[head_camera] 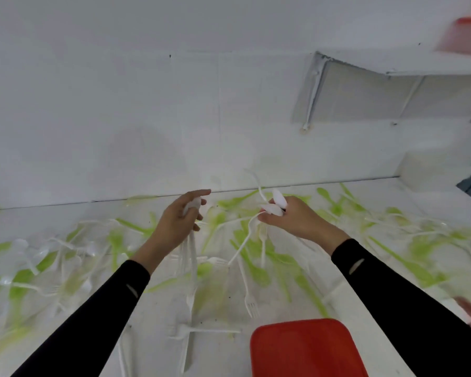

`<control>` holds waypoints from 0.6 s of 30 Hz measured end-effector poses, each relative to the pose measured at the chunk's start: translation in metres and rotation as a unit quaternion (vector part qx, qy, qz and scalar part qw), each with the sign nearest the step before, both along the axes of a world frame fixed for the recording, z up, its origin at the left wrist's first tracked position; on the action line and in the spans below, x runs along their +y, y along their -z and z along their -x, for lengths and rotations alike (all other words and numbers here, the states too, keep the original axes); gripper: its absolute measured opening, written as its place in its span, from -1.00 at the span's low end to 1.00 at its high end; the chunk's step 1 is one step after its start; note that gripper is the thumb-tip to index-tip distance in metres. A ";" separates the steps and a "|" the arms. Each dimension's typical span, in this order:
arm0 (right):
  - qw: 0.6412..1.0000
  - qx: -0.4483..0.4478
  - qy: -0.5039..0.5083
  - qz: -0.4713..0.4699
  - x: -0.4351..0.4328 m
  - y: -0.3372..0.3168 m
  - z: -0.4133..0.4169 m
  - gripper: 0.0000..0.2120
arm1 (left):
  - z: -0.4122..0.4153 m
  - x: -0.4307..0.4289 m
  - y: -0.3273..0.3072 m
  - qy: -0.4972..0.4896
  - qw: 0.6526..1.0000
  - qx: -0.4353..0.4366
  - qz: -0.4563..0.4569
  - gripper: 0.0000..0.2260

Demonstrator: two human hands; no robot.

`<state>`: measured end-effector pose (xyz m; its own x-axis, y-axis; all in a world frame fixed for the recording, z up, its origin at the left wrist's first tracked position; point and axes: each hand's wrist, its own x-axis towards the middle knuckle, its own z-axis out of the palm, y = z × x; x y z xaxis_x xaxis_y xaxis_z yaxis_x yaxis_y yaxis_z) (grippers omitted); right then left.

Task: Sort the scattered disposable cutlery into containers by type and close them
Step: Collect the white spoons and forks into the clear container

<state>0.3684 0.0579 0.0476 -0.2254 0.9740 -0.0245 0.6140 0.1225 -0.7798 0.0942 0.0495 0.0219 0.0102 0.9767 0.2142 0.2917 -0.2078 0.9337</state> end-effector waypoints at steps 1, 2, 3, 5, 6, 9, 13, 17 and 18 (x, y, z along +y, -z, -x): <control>1.000 0.024 0.003 0.005 -0.006 -0.003 -0.007 -0.74 | -0.016 -0.001 0.000 0.018 1.000 0.006 0.007 -0.78; 0.999 0.041 0.002 0.007 -0.011 -0.005 -0.013 -0.71 | -0.031 -0.004 -0.001 0.032 0.999 0.004 0.016 -0.85; 0.999 0.052 0.000 0.007 -0.016 -0.007 -0.021 -0.69 | -0.049 -0.006 -0.003 0.050 0.998 -0.010 0.027 -0.92; 0.997 0.071 -0.002 0.002 -0.022 -0.010 -0.036 -0.64 | -0.083 -0.011 -0.008 0.101 0.993 -0.045 0.038 -0.94; 0.997 0.079 -0.002 -0.001 -0.024 -0.009 -0.042 -0.63 | -0.098 -0.013 -0.011 0.125 0.990 -0.047 0.037 -0.88; 0.994 0.105 0.000 -0.014 -0.025 -0.006 -0.066 -0.57 | -0.146 -0.014 -0.018 0.152 0.988 -0.003 0.038 -0.73; 0.993 0.116 -0.015 -0.019 -0.017 -0.006 -0.120 -0.66 | -0.216 -0.003 -0.019 0.132 0.991 -0.003 0.036 -0.84; 0.993 0.112 0.001 -0.028 -0.003 -0.010 -0.190 -0.70 | -0.281 0.006 -0.024 0.135 0.988 -0.068 0.023 -0.68; 0.994 0.108 0.000 -0.034 0.000 -0.011 -0.215 -0.71 | -0.302 0.010 -0.026 0.128 0.988 -0.084 0.018 -0.65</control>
